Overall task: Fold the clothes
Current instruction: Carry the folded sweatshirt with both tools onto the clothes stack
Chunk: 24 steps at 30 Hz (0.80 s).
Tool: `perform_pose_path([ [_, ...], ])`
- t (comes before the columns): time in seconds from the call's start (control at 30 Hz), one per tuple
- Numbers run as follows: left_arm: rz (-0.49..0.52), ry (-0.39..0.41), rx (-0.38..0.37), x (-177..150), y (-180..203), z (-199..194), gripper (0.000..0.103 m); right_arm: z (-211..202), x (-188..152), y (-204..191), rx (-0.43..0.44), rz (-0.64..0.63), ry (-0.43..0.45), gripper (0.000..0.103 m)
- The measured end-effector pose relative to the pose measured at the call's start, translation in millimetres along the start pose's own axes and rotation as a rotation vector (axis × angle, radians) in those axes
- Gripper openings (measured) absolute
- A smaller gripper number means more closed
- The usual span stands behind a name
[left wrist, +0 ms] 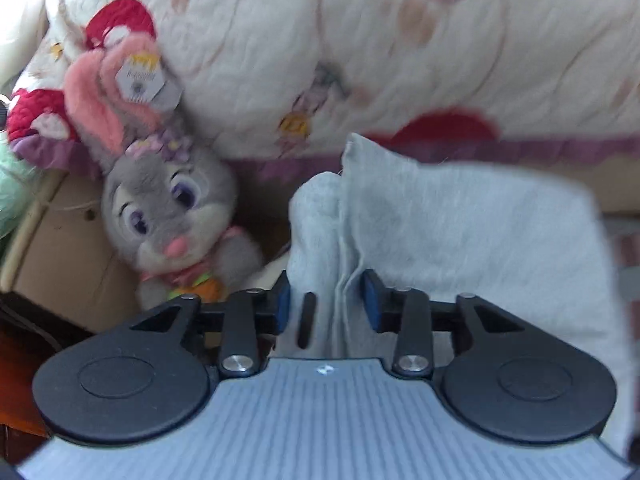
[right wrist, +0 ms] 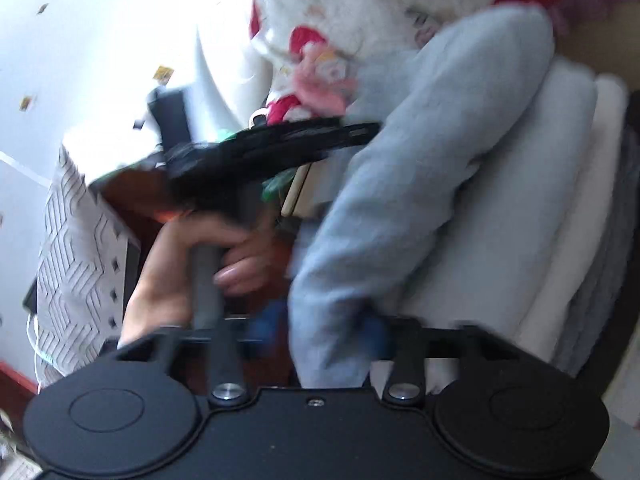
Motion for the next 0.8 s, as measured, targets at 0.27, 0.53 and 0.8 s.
perform_pose_path([
  [0.27, -0.124, 0.46, 0.009, -56, -20, -93, 0.046, -12, 10, 13, -0.006, -0.033, -0.011, 0.074],
  [0.53, 0.207, 0.575, -0.052, -135, 80, -158, 0.069, -21, 50, 34, -0.044, 0.082, 0.001, 0.074],
  [0.8, 0.245, 0.458, 0.11, -147, 94, -111, 0.073, -27, 87, 51, -0.099, 0.145, 0.019, 0.076],
])
Point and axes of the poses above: each gripper's, at about its wrist camera, not at the fingertips, and z roughly the way its jaws point, y to its right, x to its top, the point moved 6 cm from there along z, roughly the way its jaws point, and after that the axes turned 1 degree about -z, right-handed, at the moved point
